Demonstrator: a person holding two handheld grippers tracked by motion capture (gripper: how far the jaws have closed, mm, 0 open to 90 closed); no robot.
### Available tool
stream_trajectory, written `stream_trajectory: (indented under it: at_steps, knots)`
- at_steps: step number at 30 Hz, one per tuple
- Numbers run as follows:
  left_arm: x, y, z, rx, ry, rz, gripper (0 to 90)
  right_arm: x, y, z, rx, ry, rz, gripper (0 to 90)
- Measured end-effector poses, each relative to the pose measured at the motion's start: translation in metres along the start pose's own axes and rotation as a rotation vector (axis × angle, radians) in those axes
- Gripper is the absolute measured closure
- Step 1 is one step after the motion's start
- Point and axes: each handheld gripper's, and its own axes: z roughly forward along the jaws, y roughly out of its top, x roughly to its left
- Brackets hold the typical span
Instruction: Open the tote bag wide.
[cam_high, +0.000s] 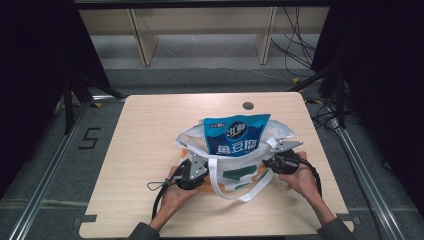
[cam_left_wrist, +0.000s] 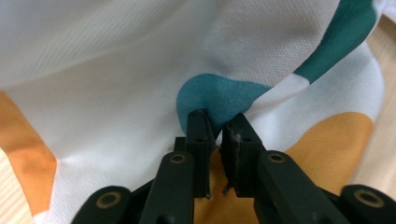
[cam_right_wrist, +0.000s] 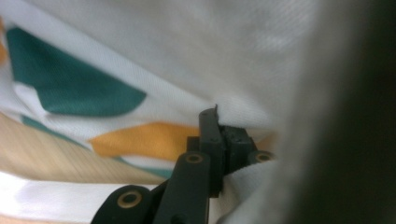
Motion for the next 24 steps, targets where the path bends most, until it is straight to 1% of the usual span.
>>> stream_trajectory:
  at_steps: [1, 2, 3, 4, 5, 6, 7, 8, 9, 10, 11, 12, 13, 14, 15, 16, 17, 18, 19, 20, 21, 22, 23, 24]
  knots:
    - [0.000, 0.000, 0.000, 0.000, 0.000, 0.000, 78.7, 0.000, 0.000, 0.000, 0.000, 0.000, 0.000, 89.6]
    - [-0.001, 0.000, -0.004, -0.004, -0.012, -0.008, 78.7, -0.002, -0.004, 0.003, 0.018, 0.008, -0.012, 89.6]
    - [-0.002, 0.000, -0.007, -0.010, -0.024, -0.013, 77.0, -0.002, -0.009, 0.008, 0.030, 0.020, 0.002, 89.7]
    - [-0.003, -0.001, -0.012, -0.014, -0.035, -0.023, 75.1, -0.002, -0.013, 0.010, 0.019, 0.023, 0.020, 89.6]
    - [-0.004, -0.001, -0.016, -0.020, -0.036, -0.028, 73.3, -0.004, -0.013, 0.008, 0.016, 0.028, 0.011, 89.4]
    - [-0.003, -0.002, -0.021, -0.022, -0.036, -0.034, 71.4, -0.003, -0.012, 0.005, 0.007, 0.021, 0.035, 88.3]
    - [-0.002, -0.002, -0.032, -0.039, -0.052, -0.071, 64.8, -0.002, -0.011, -0.002, -0.001, 0.007, 0.042, 77.7]
    - [0.000, -0.002, -0.038, -0.048, -0.067, -0.080, 63.1, -0.002, -0.010, -0.007, 0.028, 0.024, 0.039, 69.8]
    - [0.000, -0.002, -0.038, -0.048, -0.067, -0.080, 62.9, -0.002, -0.010, -0.007, 0.028, 0.024, 0.039, 69.8]
    - [0.004, -0.001, -0.054, -0.078, -0.058, -0.099, 62.2, -0.001, -0.010, -0.020, 0.029, 0.050, 0.047, 59.9]
    - [0.004, -0.001, -0.054, -0.078, -0.058, -0.099, 61.1, -0.003, -0.011, -0.030, -0.006, 0.047, 0.044, 57.2]
    - [0.006, 0.000, -0.062, -0.097, -0.066, -0.114, 61.1, -0.003, -0.011, -0.030, -0.006, 0.047, 0.044, 57.2]
    - [0.010, 0.002, -0.073, -0.109, -0.079, -0.122, 58.5, -0.005, -0.007, -0.062, -0.030, 0.093, 0.082, 52.0]
    - [0.015, 0.006, -0.088, -0.136, -0.066, -0.133, 57.5, -0.010, -0.004, -0.077, -0.058, 0.096, 0.050, 50.6]
    - [0.020, 0.009, -0.096, -0.138, -0.043, -0.122, 57.5, -0.010, -0.002, -0.088, -0.075, 0.087, 0.049, 49.4]
    - [0.024, 0.012, -0.102, -0.158, -0.016, -0.136, 57.4, -0.009, 0.001, -0.100, -0.106, 0.073, 0.046, 49.4]
    - [0.024, 0.012, -0.102, -0.158, -0.016, -0.136, 57.8, -0.009, 0.005, -0.110, -0.152, 0.050, 0.030, 49.4]
    - [0.028, 0.015, -0.108, -0.173, 0.010, -0.154, 57.8, -0.009, 0.005, -0.110, -0.152, 0.050, 0.030, 49.4]
    - [0.034, 0.020, -0.115, -0.189, 0.038, -0.147, 59.4, -0.007, 0.010, -0.118, -0.189, 0.033, 0.026, 49.5]
    - [0.040, 0.026, -0.122, -0.205, 0.068, -0.151, 62.4, -0.002, 0.019, -0.127, -0.229, 0.024, -0.008, 51.4]
    - [0.040, 0.026, -0.122, -0.205, 0.068, -0.151, 62.9, 0.000, 0.023, -0.126, -0.254, 0.018, -0.027, 51.4]
    - [0.046, 0.032, -0.124, -0.206, 0.088, -0.186, 63.2, 0.002, 0.027, -0.124, -0.255, 0.020, -0.043, 51.4]
    - [0.050, 0.036, -0.123, -0.205, 0.091, -0.193, 63.4, 0.003, 0.032, -0.120, -0.256, 0.018, -0.060, 51.4]
    - [0.050, 0.036, -0.123, -0.205, 0.091, -0.193, 63.0, 0.003, 0.032, -0.120, -0.256, 0.018, -0.060, 51.4]
